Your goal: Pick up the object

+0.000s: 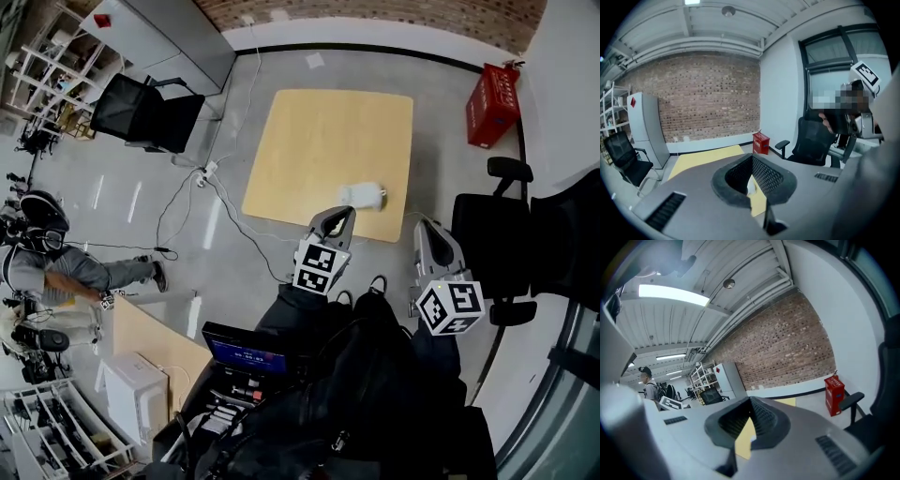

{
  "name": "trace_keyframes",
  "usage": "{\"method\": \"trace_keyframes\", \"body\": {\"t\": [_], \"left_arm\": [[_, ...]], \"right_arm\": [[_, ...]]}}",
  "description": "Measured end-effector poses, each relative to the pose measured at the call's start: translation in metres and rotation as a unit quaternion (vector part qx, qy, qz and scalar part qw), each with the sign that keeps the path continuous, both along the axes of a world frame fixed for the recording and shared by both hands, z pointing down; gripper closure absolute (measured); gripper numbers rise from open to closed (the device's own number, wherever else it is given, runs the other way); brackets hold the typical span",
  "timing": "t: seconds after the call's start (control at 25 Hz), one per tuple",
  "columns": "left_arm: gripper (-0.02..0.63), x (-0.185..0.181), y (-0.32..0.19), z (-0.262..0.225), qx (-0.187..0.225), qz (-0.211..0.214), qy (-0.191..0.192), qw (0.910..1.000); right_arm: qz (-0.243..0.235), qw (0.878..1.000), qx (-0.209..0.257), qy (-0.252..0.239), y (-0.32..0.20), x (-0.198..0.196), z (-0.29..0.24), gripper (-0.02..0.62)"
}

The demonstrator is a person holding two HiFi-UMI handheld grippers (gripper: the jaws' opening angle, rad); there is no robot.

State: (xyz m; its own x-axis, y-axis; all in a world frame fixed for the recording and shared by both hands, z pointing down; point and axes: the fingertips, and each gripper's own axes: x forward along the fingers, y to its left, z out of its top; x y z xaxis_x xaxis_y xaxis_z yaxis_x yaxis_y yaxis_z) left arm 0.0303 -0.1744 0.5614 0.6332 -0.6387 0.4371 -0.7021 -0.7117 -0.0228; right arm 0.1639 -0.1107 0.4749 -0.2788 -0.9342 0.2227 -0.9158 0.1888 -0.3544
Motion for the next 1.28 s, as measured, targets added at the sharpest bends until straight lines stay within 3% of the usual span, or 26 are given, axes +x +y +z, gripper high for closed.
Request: {"method": "trace_keyframes", "body": {"t": [0.28, 0.64, 1.08, 1.28], "left_arm": [[0.606, -0.001, -0.014, 0.057, 0.013, 0.017, -0.095, 0.9952], [0.606, 0.010, -0.030, 0.145, 0.003, 0.079, -0.191, 0.9783], [0.555, 0.022, -0.050, 0.224, -0.025, 0.139, -0.269, 0.9527], [0.507, 0.026, -0.050, 0.251, -0.025, 0.173, -0.306, 0.9357]], "right_arm": [[-0.007, 1.000, -0.026, -0.001, -0.010, 0.004, 0.019, 0.591], [0.009, 0.998, -0.064, 0.016, -0.013, 0.004, 0.038, 0.591], [0.043, 0.993, -0.106, 0.031, -0.021, 0.018, 0.062, 0.591], [0.053, 0.991, -0.119, 0.036, -0.026, 0.022, 0.069, 0.591]]}}
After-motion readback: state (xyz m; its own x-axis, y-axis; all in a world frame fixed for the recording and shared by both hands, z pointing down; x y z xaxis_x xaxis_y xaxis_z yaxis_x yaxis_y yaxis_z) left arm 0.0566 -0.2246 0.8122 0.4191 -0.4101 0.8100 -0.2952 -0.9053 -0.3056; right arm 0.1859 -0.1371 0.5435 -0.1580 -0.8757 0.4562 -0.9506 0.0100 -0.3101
